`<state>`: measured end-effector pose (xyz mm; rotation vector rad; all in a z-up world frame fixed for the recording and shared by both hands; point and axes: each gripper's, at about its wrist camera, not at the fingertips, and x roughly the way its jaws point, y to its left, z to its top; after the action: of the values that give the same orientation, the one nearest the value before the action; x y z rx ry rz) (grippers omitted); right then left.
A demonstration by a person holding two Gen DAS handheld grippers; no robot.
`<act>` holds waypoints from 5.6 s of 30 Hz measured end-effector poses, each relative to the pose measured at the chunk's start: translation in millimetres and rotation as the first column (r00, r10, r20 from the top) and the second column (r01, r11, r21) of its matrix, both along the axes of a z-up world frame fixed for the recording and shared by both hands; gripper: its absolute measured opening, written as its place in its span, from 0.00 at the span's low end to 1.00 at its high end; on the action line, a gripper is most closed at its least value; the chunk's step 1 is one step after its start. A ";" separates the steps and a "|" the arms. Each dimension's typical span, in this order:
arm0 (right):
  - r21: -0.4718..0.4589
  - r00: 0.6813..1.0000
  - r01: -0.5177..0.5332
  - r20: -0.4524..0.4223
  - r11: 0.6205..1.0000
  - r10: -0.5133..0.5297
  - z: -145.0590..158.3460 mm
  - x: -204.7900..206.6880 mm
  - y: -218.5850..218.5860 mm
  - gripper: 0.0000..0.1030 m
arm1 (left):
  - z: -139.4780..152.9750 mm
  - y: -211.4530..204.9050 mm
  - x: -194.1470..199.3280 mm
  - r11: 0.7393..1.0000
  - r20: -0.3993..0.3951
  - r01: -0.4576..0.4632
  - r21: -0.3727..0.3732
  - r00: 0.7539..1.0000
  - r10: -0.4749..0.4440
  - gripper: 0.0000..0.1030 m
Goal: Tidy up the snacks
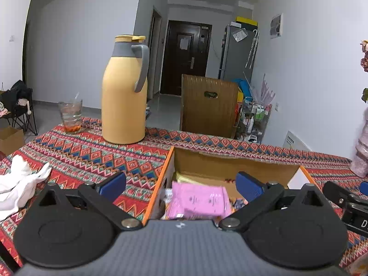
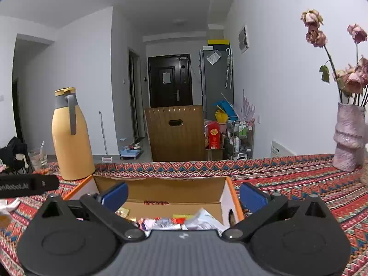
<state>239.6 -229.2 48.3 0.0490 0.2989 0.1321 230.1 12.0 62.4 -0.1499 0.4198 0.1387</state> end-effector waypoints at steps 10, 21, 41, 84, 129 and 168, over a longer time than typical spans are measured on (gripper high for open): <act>-0.044 0.999 0.002 -0.033 0.999 -0.003 -9.6 -53.3 -14.4 1.00 | -17.2 28.8 -55.3 1.000 -0.055 0.013 0.002 0.998 -0.013 1.00; -0.042 0.994 0.021 -0.110 0.999 -0.025 -38.6 -100.0 -31.0 1.00 | -46.3 47.9 -93.1 1.000 -0.092 0.016 -0.016 0.996 -0.018 1.00; -0.068 0.977 -0.024 -0.212 0.997 0.009 -69.6 -107.9 -13.2 1.00 | -72.0 59.6 -96.8 0.997 -0.061 0.024 -0.067 0.998 -0.029 1.00; 0.044 0.910 -0.132 -0.390 0.990 0.139 -77.3 -101.7 51.2 0.57 | -73.4 67.8 -95.7 0.992 -0.085 0.020 -0.128 0.996 -0.031 1.00; -0.076 0.963 -0.113 -0.253 0.991 0.090 -71.9 -110.3 54.7 0.07 | -79.5 70.0 -91.6 0.991 -0.135 0.007 -0.136 0.990 -0.026 1.00; -0.013 0.938 -0.052 -0.344 0.999 0.045 -83.6 -63.5 6.7 0.25 | -84.5 66.6 -81.9 0.993 -0.193 -0.008 -0.116 0.981 -0.015 1.00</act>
<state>176.1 -222.5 -35.3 0.0423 0.6517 0.1694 148.2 78.6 -22.1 -0.2520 0.6229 0.1260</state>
